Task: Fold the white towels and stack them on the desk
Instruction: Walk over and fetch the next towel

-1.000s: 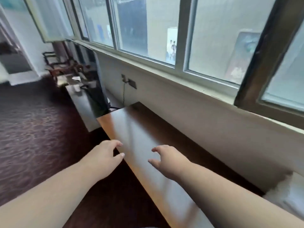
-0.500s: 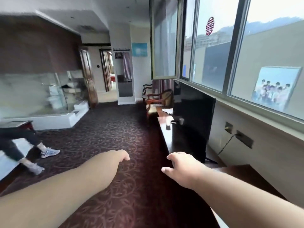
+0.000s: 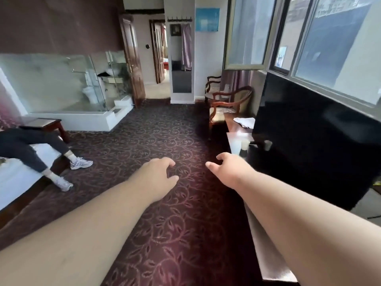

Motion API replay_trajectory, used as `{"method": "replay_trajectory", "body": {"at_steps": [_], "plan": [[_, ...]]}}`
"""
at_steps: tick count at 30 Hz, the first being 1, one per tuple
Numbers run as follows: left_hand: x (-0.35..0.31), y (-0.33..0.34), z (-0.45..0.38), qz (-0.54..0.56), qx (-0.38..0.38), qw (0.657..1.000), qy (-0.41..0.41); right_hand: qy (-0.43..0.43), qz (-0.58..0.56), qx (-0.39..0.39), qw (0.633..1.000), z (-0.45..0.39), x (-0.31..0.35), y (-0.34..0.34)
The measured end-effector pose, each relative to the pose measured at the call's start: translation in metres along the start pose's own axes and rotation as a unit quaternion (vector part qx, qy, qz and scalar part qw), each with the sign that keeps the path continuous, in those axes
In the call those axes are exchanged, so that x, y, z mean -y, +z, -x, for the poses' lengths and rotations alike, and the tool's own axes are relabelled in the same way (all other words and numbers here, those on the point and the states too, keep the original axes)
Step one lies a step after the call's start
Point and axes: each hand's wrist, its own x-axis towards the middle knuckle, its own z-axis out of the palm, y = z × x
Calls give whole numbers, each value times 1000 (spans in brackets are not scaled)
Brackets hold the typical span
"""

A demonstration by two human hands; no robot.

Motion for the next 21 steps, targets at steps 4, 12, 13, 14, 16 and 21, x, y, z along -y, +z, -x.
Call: {"method": "replay_trajectory", "body": {"at_steps": [4,12,13,14,16,21], "plan": [[37,15,-97,7,10,999,-46,-6,12,19,1000,-97,10,25],[113,70,-327,10,54,998,-33,-51,114,48,991,-307,9,80],[120,71,-362,11,59,998,-20,-34,110,44,992,-336,8,80],[124,71,-399,9,65,998,-4,-15,102,39,994,-364,7,79],[124,70,-470,-1,74,997,26,23,78,17,997,-416,6,72],[106,91,-610,-7,117,989,87,110,6,-33,993,-520,-15,72]]}}
